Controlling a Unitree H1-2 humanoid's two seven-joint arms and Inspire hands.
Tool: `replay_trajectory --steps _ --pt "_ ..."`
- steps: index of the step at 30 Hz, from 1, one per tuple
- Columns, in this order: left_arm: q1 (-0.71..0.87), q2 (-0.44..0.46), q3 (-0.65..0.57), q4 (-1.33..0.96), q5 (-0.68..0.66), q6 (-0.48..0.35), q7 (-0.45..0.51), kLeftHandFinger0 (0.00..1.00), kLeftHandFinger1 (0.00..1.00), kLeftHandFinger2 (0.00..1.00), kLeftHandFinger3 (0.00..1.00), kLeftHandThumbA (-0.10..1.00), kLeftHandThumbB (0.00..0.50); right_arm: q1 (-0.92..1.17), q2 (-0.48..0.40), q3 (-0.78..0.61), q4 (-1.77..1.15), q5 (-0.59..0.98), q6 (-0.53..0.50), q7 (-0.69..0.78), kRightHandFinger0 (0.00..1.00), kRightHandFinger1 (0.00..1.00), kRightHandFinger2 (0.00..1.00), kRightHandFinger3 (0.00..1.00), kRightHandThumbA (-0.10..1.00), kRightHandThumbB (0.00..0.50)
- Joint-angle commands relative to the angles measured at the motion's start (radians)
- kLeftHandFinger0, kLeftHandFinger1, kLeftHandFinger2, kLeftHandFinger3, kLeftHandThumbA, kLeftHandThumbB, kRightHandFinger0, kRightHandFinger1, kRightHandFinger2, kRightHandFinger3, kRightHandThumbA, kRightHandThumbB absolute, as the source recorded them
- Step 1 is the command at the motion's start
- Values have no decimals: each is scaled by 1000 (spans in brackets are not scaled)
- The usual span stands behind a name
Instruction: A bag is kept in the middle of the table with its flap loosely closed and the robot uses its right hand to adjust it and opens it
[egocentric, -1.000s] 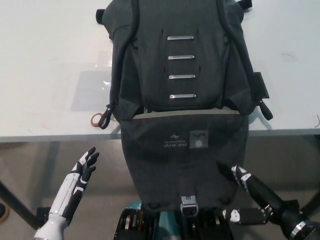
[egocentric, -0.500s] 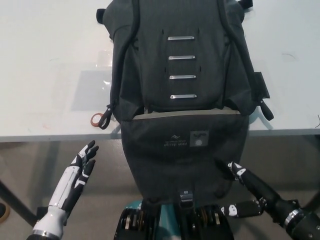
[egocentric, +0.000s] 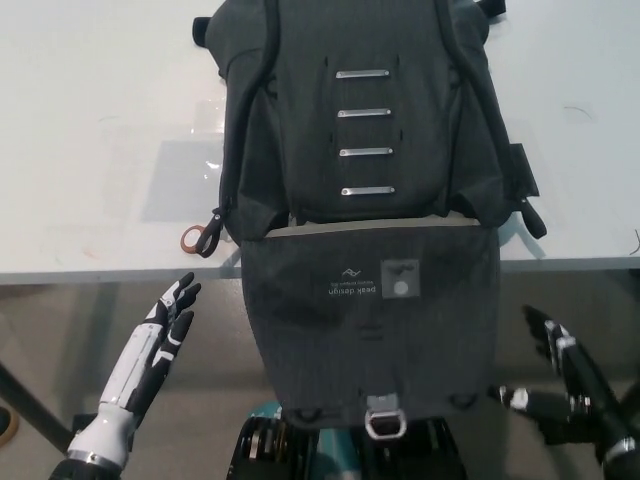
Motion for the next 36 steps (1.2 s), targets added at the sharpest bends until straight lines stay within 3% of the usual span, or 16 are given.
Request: replay_trajectory --steps 1,6,11,15,24,26,36 --pt "-22 16 -6 -26 -5 -24 -15 1000 1000 1000 1000 988 58 69 103 -83 -47 137 -313 -87 1000 1000 1000 1000 1000 164" --pt "-10 12 -6 -44 -11 -20 -16 1000 1000 1000 1000 1000 86 177 190 -64 -72 169 -488 -71 1000 1000 1000 1000 1000 209" --pt "17 7 -7 -66 -28 -32 -20 1000 1000 1000 1000 1000 86 244 240 -20 -52 176 -577 -38 1000 1000 1000 1000 1000 187" --pt "48 0 -16 -85 -9 -33 -15 1000 1000 1000 1000 1000 95 255 239 -8 -43 164 -598 -21 1000 1000 1000 1000 1000 177" --pt "175 -13 -36 -73 -8 -89 -4 1000 1000 1000 1000 1000 97 289 213 -9 -44 148 -611 -11 1000 1000 1000 1000 1000 228" --pt "197 -12 -34 -75 -1 -91 4 1000 1000 1000 1000 1000 120 300 210 -3 -46 135 -611 -14 1000 1000 1000 1000 1000 226" --pt "224 -11 -33 -63 -10 -115 4 1000 1000 1000 1000 1000 105 318 197 11 -44 113 -611 -30 1000 1000 1000 1000 1000 222"
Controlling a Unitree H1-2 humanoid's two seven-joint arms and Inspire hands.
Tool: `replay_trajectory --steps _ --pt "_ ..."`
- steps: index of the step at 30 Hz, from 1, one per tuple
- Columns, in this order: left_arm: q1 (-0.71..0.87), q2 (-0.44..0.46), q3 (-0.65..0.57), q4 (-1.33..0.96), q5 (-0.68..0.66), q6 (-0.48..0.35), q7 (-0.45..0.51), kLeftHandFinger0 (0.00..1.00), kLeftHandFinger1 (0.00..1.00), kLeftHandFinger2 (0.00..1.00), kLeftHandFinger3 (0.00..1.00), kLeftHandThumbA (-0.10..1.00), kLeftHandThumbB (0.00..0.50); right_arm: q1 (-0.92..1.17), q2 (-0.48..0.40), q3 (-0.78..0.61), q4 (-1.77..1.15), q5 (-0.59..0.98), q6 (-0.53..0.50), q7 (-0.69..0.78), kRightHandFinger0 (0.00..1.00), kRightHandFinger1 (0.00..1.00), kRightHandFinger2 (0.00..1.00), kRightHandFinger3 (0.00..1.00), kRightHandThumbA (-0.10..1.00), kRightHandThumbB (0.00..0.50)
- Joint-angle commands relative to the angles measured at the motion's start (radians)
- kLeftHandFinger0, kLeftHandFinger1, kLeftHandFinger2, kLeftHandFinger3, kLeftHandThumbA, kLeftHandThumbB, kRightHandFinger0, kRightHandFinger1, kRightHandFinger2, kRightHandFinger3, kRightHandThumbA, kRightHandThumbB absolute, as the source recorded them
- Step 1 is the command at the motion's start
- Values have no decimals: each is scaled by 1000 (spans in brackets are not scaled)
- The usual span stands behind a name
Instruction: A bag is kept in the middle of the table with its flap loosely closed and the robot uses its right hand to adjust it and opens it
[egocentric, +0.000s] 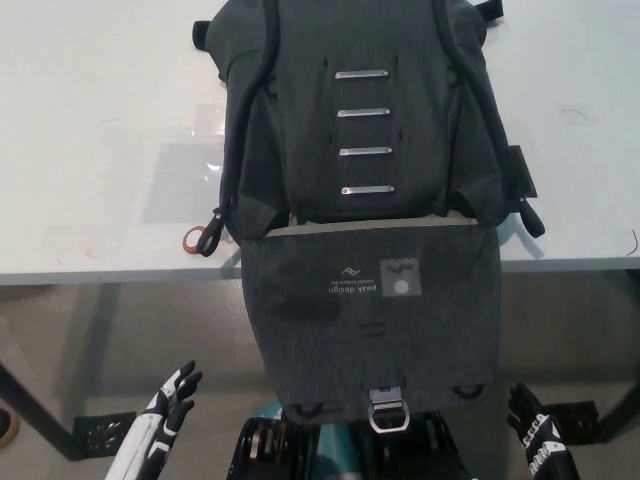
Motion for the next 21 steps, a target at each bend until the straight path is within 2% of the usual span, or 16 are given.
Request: replay_trajectory --steps 1,8,10,14,18,21 --pt "6 -2 -1 -19 -8 -75 3 1000 1000 1000 1000 1000 106 8 -9 10 -30 12 -87 -11 1000 1000 1000 1000 1000 226" --pt "53 -9 -1 -28 -6 -74 7 1000 1000 1000 1000 1000 99 32 -25 27 -26 -4 -87 -15 1000 1000 1000 1000 1000 215" --pt "74 -15 -3 -24 3 -78 14 1000 1000 1000 1000 1000 119 45 -32 32 -23 9 -87 -4 1000 1000 1000 1000 1000 191" --pt "111 -21 -9 -23 9 -74 10 1000 1000 1000 1000 1000 112 70 -36 39 -13 12 -87 -3 1000 1000 1000 1000 1000 169" --pt "115 -22 -6 -22 16 -62 11 1000 1000 1000 1000 1000 102 59 -39 45 16 5 -87 -9 1000 1000 1000 1000 1000 167" --pt "108 -24 -3 -9 9 -60 12 1000 1000 1000 1000 1000 114 49 -38 46 34 9 -87 -9 1000 1000 1000 1000 1000 161"
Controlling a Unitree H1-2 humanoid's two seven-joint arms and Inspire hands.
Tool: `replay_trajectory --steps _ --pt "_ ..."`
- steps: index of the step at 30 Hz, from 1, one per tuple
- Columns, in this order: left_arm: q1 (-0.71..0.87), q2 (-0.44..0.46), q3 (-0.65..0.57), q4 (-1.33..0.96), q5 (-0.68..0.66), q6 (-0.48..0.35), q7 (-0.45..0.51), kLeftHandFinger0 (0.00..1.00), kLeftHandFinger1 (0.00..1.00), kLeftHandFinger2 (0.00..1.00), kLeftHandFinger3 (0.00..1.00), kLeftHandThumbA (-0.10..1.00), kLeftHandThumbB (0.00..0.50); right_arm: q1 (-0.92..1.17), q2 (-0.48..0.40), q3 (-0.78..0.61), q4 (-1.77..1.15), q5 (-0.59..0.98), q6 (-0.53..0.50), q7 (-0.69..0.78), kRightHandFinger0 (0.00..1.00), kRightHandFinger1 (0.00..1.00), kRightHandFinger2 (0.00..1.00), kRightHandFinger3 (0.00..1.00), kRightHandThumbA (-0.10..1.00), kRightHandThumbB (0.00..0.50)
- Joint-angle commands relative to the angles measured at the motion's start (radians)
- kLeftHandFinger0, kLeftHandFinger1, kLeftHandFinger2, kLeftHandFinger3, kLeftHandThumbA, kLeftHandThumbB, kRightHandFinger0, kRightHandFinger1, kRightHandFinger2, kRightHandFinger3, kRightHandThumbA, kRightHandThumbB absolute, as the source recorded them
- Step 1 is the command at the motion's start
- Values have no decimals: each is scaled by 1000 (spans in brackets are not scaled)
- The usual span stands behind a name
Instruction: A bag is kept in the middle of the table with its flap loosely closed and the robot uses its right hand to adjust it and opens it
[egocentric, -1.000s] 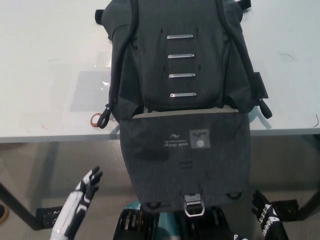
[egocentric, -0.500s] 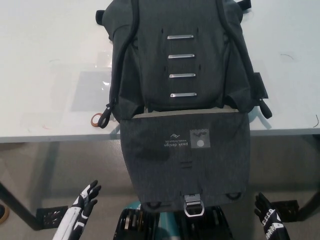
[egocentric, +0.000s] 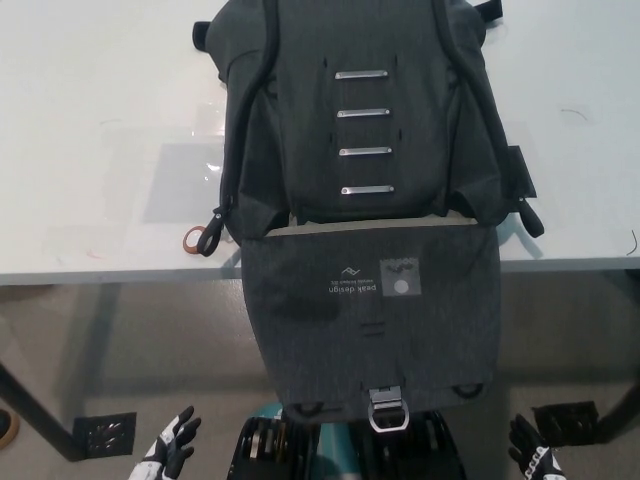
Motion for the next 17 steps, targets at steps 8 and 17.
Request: replay_trajectory --steps 8,17 --pt "-6 5 0 -4 14 -34 8 1000 1000 1000 1000 1000 74 -7 -5 25 25 -20 -57 -31 1000 1000 1000 1000 1000 160" --pt "-53 6 12 -21 -19 -9 -2 1000 1000 1000 1000 1000 91 -70 -14 2 32 15 -57 -32 1000 1000 1000 1000 1000 247"
